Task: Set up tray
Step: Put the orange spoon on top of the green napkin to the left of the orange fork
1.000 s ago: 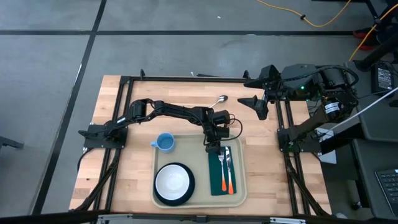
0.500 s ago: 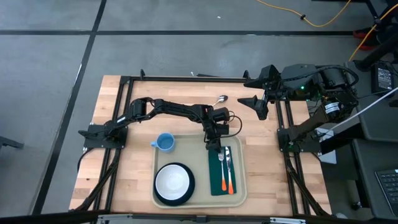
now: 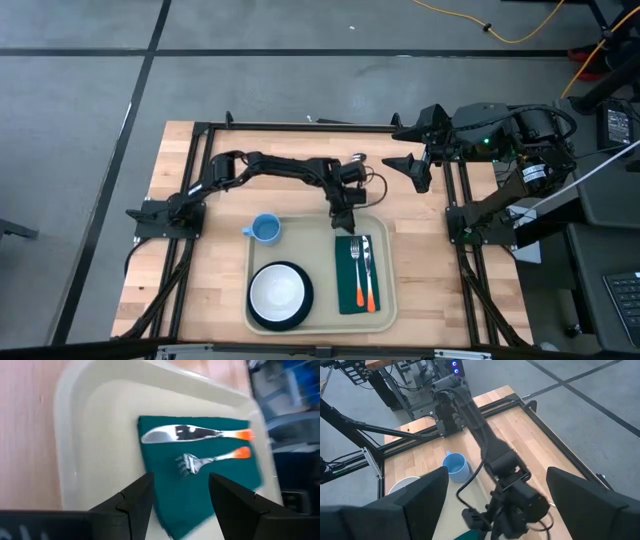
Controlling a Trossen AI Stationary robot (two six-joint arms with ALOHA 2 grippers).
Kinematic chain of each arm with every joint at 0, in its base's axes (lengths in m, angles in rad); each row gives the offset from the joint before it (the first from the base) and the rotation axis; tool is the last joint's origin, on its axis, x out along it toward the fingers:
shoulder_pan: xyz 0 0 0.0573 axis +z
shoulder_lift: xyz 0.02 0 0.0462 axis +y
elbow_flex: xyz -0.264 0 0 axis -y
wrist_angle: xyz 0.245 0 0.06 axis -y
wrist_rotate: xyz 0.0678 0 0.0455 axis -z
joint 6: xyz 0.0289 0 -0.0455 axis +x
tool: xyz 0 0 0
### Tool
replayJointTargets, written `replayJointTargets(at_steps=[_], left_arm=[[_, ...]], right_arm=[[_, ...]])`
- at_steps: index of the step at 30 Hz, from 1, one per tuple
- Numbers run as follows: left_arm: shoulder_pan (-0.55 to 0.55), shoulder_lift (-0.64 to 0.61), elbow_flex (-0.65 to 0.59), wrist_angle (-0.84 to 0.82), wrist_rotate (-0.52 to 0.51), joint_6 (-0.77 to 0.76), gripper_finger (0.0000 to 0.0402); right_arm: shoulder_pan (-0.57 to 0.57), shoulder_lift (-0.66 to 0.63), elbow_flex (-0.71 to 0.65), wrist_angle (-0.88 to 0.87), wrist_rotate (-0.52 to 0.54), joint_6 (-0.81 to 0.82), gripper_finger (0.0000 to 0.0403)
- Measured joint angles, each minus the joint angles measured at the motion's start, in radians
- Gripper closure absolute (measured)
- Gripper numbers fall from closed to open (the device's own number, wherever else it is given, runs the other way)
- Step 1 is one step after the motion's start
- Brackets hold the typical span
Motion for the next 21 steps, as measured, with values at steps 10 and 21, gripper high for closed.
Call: replayJointTargets(at_steps=[10,21], left_arm=[[0.114,-0.178,-0.002,-0.043,0.192,-0.052,0.0219],[0.162,-0.717,0.0,-0.102,-0.227,0.08,0.0219]], right_arm=[[-0.035,0.0,0.0,0.0,0.0,0.019,0.0062],[-0.08,0.001,0.0,-0.014,0.0,0.047,0.0062]])
